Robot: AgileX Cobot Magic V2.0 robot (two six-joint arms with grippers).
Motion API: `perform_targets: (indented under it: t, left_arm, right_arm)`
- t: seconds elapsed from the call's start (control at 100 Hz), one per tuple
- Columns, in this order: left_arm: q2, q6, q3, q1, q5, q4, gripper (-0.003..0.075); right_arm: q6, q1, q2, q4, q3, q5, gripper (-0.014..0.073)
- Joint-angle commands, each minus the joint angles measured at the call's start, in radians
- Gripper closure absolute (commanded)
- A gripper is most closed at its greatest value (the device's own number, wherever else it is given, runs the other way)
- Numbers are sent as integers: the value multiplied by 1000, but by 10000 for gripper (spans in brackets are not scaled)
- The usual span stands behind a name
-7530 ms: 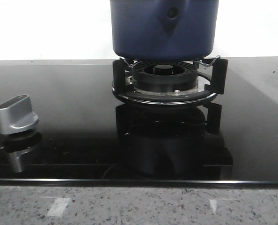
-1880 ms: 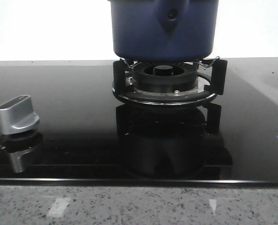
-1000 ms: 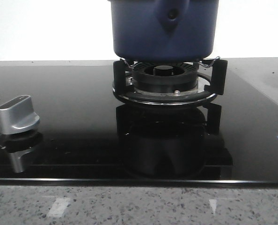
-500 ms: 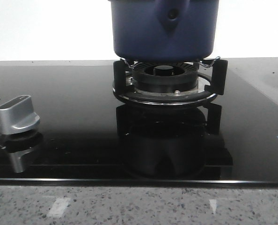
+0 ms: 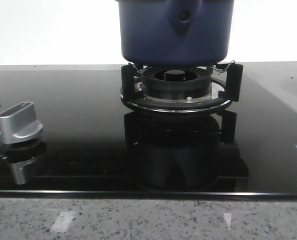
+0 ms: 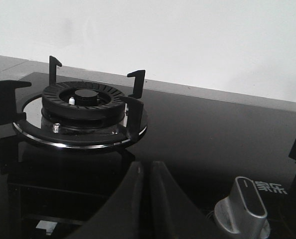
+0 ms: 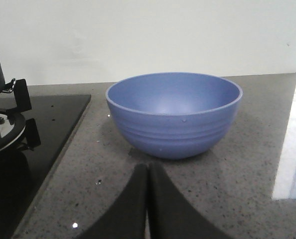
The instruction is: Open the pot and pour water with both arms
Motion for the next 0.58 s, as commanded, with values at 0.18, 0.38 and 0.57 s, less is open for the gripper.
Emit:
perform_targets:
  t: [0.18, 0.38, 0.57]
  left_arm:
    - [-27, -11, 31, -1, -74, -6, 741]
    - [-27, -11, 31, -1, -74, -6, 741]
    - [-27, -11, 31, -1, -74, -6, 741]
  right_arm:
    - [0, 0, -24, -17, 25, -17, 647]
    - [0, 0, -24, -17, 25, -17, 647]
    - [0, 0, -24, -17, 25, -17, 647]
